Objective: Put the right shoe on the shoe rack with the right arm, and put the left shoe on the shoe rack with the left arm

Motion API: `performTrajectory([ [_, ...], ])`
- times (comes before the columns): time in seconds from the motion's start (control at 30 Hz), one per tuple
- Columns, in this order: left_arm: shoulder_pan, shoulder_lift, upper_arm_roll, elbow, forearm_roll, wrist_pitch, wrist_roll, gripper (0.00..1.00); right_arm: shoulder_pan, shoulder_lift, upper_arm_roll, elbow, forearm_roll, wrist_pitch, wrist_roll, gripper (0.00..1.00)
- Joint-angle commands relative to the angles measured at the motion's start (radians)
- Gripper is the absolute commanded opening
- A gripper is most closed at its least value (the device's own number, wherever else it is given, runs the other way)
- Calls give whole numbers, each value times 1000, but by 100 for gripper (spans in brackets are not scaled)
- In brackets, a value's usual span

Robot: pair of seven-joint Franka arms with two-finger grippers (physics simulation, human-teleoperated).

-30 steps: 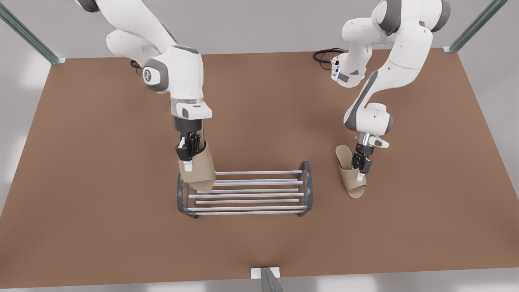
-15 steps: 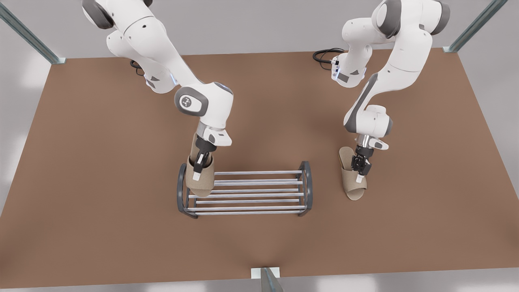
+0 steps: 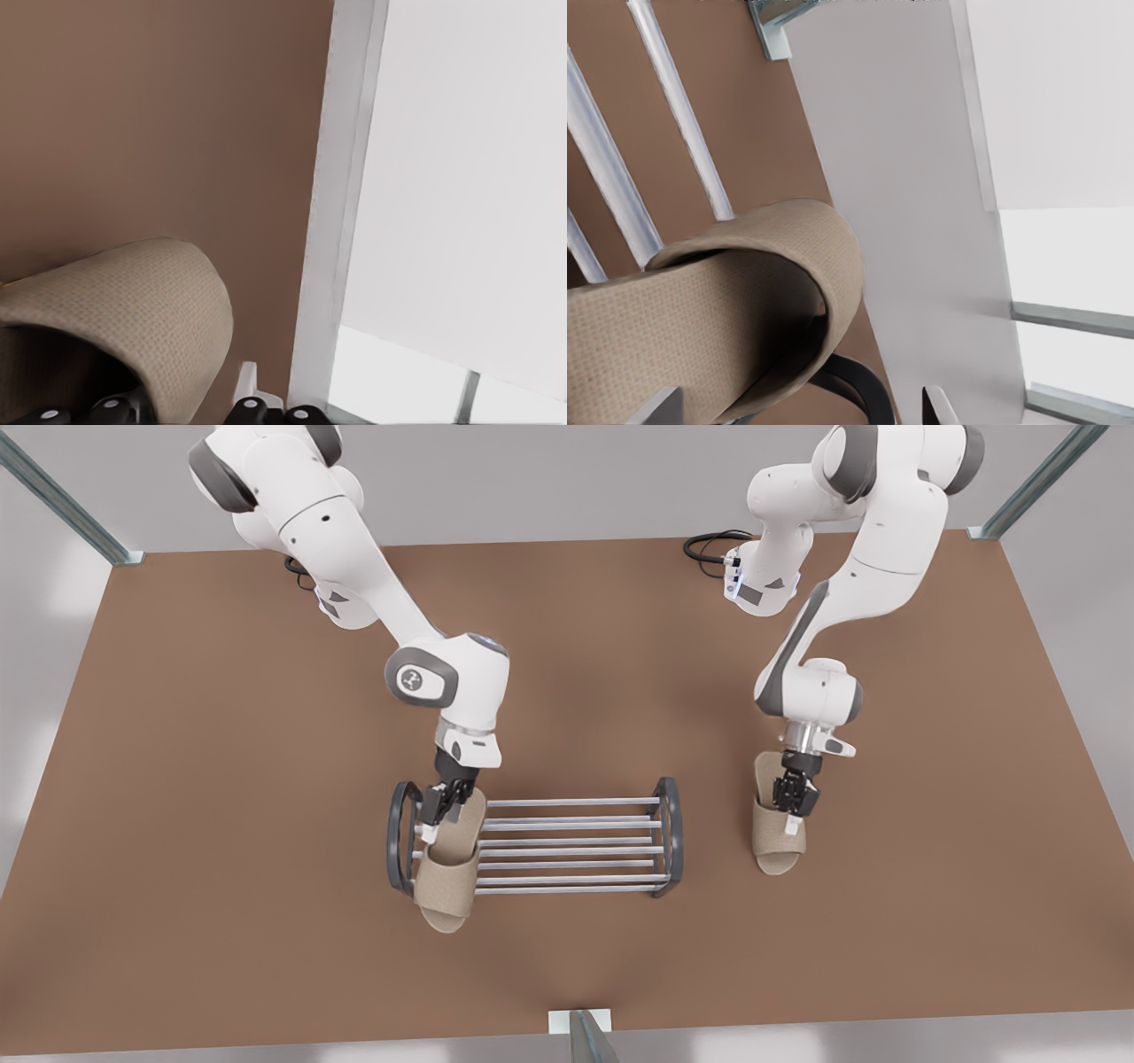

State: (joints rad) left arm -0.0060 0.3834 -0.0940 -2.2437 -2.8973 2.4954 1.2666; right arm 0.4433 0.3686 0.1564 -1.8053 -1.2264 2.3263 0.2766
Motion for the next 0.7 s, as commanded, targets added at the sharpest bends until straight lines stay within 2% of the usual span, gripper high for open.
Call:
performTrajectory([
  [0.0,0,-32,0,1,-385,-56,7,52,0,1,0,1,7,42,119,100],
  [0.07,0,-38,0,1,-388,-50,-4,45,0,1,-1,1,5,42,119,100],
  [0.13,1,-40,0,1,-392,-41,-16,31,2,1,0,-5,5,42,119,100],
  [0.2,1,-40,0,3,-389,-27,-26,23,2,-5,0,-5,5,41,119,100],
  [0.3,8,-58,-1,48,-379,86,-73,21,2,-120,2,-51,42,27,85,100],
  [0.33,8,-78,-1,133,-381,239,-104,21,5,-169,11,-91,97,-16,70,100],
  [0.4,15,-84,-6,306,-379,525,-153,21,6,-246,51,-126,407,-107,-114,100],
  [0.43,15,-90,-7,389,-382,663,-187,21,-55,-278,48,-62,651,-217,-194,100],
  [0.47,15,-94,-13,423,-385,721,-222,21,-110,-283,-6,-6,835,-289,-218,100],
  [0.5,15,-116,-33,460,-387,784,-282,21,-159,-307,-98,29,1001,-372,-224,100],
  [0.53,15,-146,-70,499,-392,853,-308,21,-262,-320,-110,66,1079,-467,-240,100],
  [0.57,15,-172,-113,522,-392,890,-331,21,-290,-312,-182,70,1131,-495,-251,100],
  [0.6,3,-216,-165,527,-392,893,-340,21,-336,-304,-218,113,1185,-605,-257,100],
  [0.63,-43,-225,-181,558,-384,895,-339,21,-409,-293,-219,155,1194,-677,-257,100],
  [0.67,-98,-218,-184,605,-353,895,-331,21,-455,-183,-216,334,1193,-778,-258,100],
])
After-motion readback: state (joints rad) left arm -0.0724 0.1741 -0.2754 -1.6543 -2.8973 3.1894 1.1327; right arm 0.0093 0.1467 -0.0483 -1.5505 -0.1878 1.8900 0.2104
